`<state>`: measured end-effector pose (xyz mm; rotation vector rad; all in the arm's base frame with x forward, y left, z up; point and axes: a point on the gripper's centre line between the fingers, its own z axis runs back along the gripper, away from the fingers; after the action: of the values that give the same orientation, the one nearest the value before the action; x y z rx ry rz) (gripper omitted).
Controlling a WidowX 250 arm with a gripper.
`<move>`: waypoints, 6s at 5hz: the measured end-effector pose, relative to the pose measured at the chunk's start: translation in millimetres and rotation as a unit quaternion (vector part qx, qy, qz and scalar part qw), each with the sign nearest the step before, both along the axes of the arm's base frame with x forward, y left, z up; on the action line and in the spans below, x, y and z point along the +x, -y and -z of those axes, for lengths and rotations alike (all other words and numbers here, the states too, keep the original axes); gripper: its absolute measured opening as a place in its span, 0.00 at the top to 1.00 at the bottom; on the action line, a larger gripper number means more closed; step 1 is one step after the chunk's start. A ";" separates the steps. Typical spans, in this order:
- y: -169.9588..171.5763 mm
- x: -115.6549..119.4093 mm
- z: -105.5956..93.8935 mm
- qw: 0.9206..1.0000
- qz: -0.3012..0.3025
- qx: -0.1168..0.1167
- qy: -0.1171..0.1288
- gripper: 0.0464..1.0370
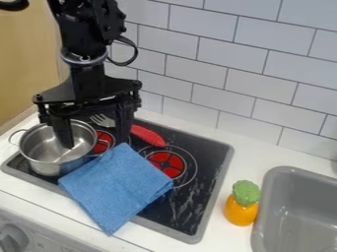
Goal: Put the pot on the top of the blue towel
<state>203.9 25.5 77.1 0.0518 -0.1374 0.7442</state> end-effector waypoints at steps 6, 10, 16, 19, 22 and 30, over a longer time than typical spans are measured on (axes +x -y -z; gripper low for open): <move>-40.3 39.1 11.7 0.992 -0.125 0.021 -0.023 0.04; -58.0 62.3 56.7 0.987 -0.146 0.032 -0.050 0.09; -58.5 52.2 48.9 0.982 -0.173 0.053 -0.057 1.00; -56.9 42.7 14.6 0.980 -0.184 0.055 -0.055 1.00; -4.3 53.2 -11.3 0.987 -0.140 0.059 -0.045 1.00; 28.2 49.2 36.4 0.983 -0.124 0.107 -0.081 0.82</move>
<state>253.0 -2.7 40.7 0.3390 -0.0565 0.9672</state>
